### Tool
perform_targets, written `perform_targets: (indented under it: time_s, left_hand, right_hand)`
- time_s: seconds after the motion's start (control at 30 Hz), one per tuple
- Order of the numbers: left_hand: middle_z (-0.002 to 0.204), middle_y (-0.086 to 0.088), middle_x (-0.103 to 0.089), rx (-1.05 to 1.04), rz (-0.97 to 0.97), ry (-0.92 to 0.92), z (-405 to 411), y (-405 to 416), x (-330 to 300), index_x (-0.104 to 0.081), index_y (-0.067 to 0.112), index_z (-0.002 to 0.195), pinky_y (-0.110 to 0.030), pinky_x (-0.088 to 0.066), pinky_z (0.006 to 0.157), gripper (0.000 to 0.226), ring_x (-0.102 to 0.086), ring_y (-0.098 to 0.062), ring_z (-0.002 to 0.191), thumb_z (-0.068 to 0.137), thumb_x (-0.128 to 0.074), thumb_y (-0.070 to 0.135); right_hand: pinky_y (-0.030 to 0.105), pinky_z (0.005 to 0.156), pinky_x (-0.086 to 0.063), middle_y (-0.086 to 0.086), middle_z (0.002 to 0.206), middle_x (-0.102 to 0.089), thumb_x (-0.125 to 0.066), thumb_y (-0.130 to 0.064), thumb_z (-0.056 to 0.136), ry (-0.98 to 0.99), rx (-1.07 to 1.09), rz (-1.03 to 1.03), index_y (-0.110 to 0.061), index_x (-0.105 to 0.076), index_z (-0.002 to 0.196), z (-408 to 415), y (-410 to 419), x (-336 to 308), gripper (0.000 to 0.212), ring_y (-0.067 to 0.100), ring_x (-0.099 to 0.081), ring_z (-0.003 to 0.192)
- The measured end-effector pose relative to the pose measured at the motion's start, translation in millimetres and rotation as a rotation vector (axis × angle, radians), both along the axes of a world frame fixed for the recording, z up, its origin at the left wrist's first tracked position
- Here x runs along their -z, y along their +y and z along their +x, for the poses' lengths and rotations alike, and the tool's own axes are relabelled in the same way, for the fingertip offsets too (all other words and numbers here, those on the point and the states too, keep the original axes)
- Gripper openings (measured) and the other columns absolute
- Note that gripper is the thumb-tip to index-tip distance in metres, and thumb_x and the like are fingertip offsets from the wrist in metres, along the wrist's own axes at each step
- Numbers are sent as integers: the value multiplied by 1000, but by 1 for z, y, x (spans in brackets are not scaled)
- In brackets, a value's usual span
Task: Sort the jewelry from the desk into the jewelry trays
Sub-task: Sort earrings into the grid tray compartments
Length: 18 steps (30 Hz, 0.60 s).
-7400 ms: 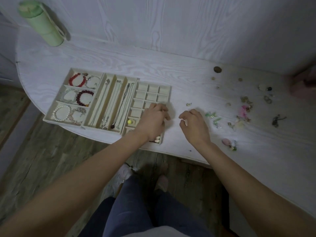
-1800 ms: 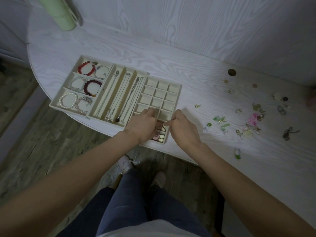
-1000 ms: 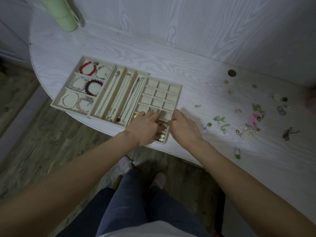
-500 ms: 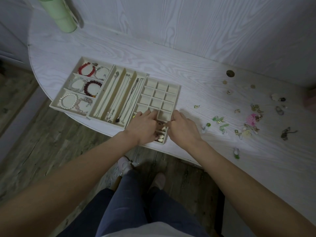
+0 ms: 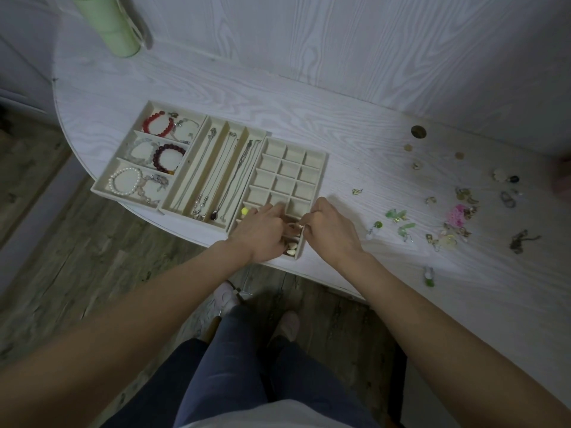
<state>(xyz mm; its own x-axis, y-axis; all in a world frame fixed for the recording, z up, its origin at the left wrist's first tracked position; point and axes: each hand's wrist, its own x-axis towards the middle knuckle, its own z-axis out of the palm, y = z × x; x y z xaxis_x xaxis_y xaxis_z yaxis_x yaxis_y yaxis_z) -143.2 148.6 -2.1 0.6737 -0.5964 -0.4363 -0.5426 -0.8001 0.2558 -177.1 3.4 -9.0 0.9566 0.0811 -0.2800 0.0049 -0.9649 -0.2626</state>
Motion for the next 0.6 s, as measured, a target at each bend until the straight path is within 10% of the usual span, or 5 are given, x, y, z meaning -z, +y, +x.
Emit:
perform_targets:
  time_s: [0.6]
  left_hand:
    - [125,-5,-41,43,81,-178,3,9,-3,-58,23,127,-35,-30,98,40,-38,-22,119,92,-42,33]
  right_hand:
    - [28,68,-36,-4,99,-44,-46,-14,94,39,71,158,-13,-59,112,-3,-2,9,22,14,-46,85]
